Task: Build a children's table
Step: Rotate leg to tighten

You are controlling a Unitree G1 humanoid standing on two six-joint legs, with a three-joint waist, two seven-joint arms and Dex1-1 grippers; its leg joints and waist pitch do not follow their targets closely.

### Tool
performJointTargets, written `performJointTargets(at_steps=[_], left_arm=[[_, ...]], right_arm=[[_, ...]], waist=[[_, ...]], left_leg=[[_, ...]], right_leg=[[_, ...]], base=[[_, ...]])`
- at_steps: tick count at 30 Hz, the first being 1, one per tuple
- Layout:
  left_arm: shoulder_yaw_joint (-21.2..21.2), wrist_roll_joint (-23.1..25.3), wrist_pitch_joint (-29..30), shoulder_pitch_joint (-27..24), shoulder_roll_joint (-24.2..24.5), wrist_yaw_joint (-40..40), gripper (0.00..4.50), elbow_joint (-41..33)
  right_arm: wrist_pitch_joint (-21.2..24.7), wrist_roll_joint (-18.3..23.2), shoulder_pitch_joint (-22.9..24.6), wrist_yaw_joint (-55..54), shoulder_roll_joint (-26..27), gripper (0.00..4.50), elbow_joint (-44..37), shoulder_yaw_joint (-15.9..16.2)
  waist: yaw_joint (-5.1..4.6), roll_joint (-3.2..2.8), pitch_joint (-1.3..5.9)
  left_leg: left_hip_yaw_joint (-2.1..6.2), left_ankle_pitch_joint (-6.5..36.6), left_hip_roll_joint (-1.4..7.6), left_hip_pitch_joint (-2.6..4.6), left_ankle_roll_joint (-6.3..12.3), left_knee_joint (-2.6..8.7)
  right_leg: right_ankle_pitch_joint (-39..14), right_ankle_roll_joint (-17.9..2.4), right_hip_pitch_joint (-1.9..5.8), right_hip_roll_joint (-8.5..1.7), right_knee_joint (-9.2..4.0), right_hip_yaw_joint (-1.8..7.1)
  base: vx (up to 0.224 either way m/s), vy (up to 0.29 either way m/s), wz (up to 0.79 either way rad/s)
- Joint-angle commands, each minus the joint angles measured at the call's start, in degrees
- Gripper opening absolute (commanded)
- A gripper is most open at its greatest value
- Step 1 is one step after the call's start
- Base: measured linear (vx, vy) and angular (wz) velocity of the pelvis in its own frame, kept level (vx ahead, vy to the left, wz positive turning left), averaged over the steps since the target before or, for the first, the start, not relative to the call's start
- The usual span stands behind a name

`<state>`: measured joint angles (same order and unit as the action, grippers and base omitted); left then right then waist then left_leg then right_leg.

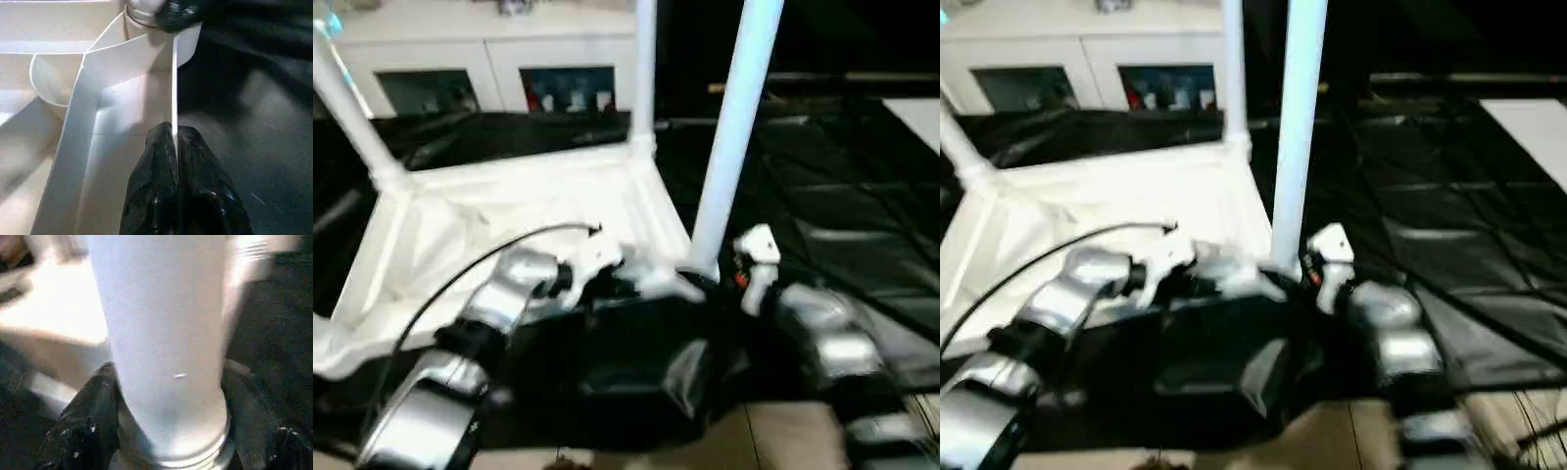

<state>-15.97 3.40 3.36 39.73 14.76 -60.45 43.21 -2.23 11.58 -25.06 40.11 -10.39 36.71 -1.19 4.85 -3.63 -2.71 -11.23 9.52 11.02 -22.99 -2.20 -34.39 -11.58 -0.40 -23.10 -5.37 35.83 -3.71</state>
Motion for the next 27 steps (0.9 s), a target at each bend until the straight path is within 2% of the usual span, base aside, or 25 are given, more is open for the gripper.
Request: performJointTargets(at_steps=[1,2,3,4,5,6,8,10,13,16,17,19,22,24,25,27], left_arm=[[-0.07,0.61,-1.08,1.21,-1.99,3.16,0.0,1.45],[-0.02,1.15,-1.3,2.56,-3.52,6.1,0.0,3.57],[-0.08,1.31,-1.38,2.95,-4.01,6.8,0.0,4.17],[-0.12,1.53,-1.51,3.32,-4.49,7.73,0.0,4.72],[-0.12,1.93,-1.6,4.08,-5.56,9.33,0.0,5.93],[-0.12,1.93,-1.6,4.08,-5.56,9.33,0.0,5.93],[-0.26,2.68,-2.25,5.11,-6.62,11.01,0.0,7.65],[-0.43,3.22,-3.07,6.08,-7.34,11.92,0.0,9.07],[-0.59,3.29,-4.23,6.45,-7.41,11.39,0.0,10.02],[-0.67,3.31,-4.97,6.33,-7.17,10.87,0.0,10.5],[-0.7,3.29,-5.26,6.19,-6.98,10.67,0.0,10.52],[-0.66,3.33,-5.7,6.17,-6.9,10.6,0.0,10.8],[-0.33,3.36,-6.76,6.42,-7.13,10.5,0.0,11.67],[-0.14,3.31,-7.46,6.47,-7.31,10.46,0.0,11.9],[-0.08,3.31,-7.77,6.49,-7.39,10.46,0.0,11.97],[0.26,3.07,-8.41,6.4,-7.5,10.58,0.0,11.88]], right_arm=[[0.06,1.3,-1.03,-7.22,3.24,2.65,0.23,-0.82],[-0.74,-2.26,-2.19,-19.04,6.6,2.63,3.3,-1.59],[-1.06,-3.71,-2.68,-23.21,7.58,2.61,4.5,-1.66],[-1.16,-4.88,-3.21,-26.44,8.28,2.6,5.64,-1.54],[-0.75,-6.35,-4.36,-33.46,10.0,2.59,7.62,-1.98],[-0.75,-6.35,-4.36,-33.46,10.0,2.59,7.62,-1.98],[-0.52,-6.99,-5.29,-37.69,11.99,2.59,8.54,-2.51],[-1.37,-8.02,-5.51,-35.63,12.8,2.59,7.52,-1.36],[-2.11,-9.57,-5.09,-34.37,12.05,2.59,6.77,0.07],[-2.8,-8.91,-4.09,-33.32,11.87,2.59,5.44,0.07],[-3.16,-8.46,-3.18,-32.75,11.47,2.94,3.72,0.0],[-3.18,-8.32,-2.23,-31.76,10.83,3.29,1.63,0.52],[-2.58,-9.22,-0.89,-31.39,9.47,3.5,-1.31,0.75],[-1.72,-9.26,0.14,-30.22,7.98,3.7,-3.37,0.47],[-1.29,-9.13,0.52,-29.33,7.33,3.7,-4.11,0.46],[-0.37,-8.02,2.88,-22.77,3.46,3.7,-8.41,1.17]], waist=[[-0.02,0.39,4.12],[-0.12,0.29,4.11],[-0.4,0.07,4.09],[-0.66,0.17,4.05],[-0.73,-0.07,3.99],[-0.77,-0.17,3.99],[-0.86,0.08,3.9],[-0.99,-0.06,3.89],[-0.85,-0.06,3.92],[-0.84,-0.05,3.97],[-0.73,-0.16,4.02],[-0.41,-0.04,4.13],[0.04,0.09,4.18],[0.16,0.37,4.04],[0.24,0.2,3.98],[0.33,0.28,3.98]], left_leg=[[1.39,12.62,2.1,1.43,1.93,4.27],[1.42,12.23,2.21,1.53,1.63,4.34],[1.32,11.77,2.0,1.58,0.93,4.35],[1.35,12.3,1.83,1.58,0.26,4.45],[1.34,13.43,1.84,1.63,0.03,4.46],[1.34,13.78,1.82,1.67,-0.05,4.53],[1.33,14.6,1.84,1.71,0.05,4.66],[1.34,15.57,1.79,1.77,0.19,4.73],[1.38,15.01,1.93,1.62,0.87,4.73],[1.35,14.35,1.95,1.62,1.35,4.66],[1.32,14.06,1.95,1.67,1.81,4.61],[1.27,13.01,2.0,1.67,2.56,4.45],[1.18,11.18,1.92,1.58,3.48,4.27],[1.17,11.69,1.91,1.53,3.57,4.35],[1.21,12.03,1.99,1.54,3.52,4.39],[1.27,12.47,2.04,1.56,3.49,4.43]], right_leg=[[-6.34,-13.6,2.56,-3.31,-4.39,2.09],[-5.76,-13.58,2.43,-3.29,-4.36,2.14],[-4.79,-13.68,2.31,-3.15,-4.35,2.12],[-5.24,-13.65,2.4,-3.13,-4.39,2.02],[-6.04,-13.48,2.44,-3.25,-4.54,2.08],[-6.23,-13.39,2.43,-3.24,-4.58,2.09],[-6.78,-12.94,2.55,-3.24,-4.79,2.12],[-7.45,-12.45,2.47,-3.18,-4.94,2.15],[-5.8,-12.34,2.76,-3.25,-4.79,2.16],[-4.35,-12.76,2.78,-3.29,-4.73,2.18],[-3.51,-12.85,2.87,-3.26,-4.68,2.15],[-2.38,-12.77,2.99,-3.32,-4.62,2.17],[-1.25,-12.84,2.96,-3.35,-4.54,2.15],[-3.21,-12.51,2.99,-3.38,-4.75,2.15],[-4.64,-12.19,2.95,-3.42,-4.83,2.18],[-5.7,-11.72,3.05,-3.37,-4.96,2.14]], base=[[0.0,0.0,0.0],[0.0,0.0,0.0],[0.0,0.0,0.0],[0.0,0.0,0.0],[0.0,0.0,0.0],[0.0,0.0,0.0],[0.0,0.0,0.0],[0.0,0.0,0.0],[0.0,0.0,0.0],[0.0,0.0,0.0],[0.0,0.0,0.0],[0.0,0.0,0.0],[0.0,0.0,0.0],[0.0,0.0,0.0],[0.0,0.0,0.0],[0.0,0.0,0.0]])
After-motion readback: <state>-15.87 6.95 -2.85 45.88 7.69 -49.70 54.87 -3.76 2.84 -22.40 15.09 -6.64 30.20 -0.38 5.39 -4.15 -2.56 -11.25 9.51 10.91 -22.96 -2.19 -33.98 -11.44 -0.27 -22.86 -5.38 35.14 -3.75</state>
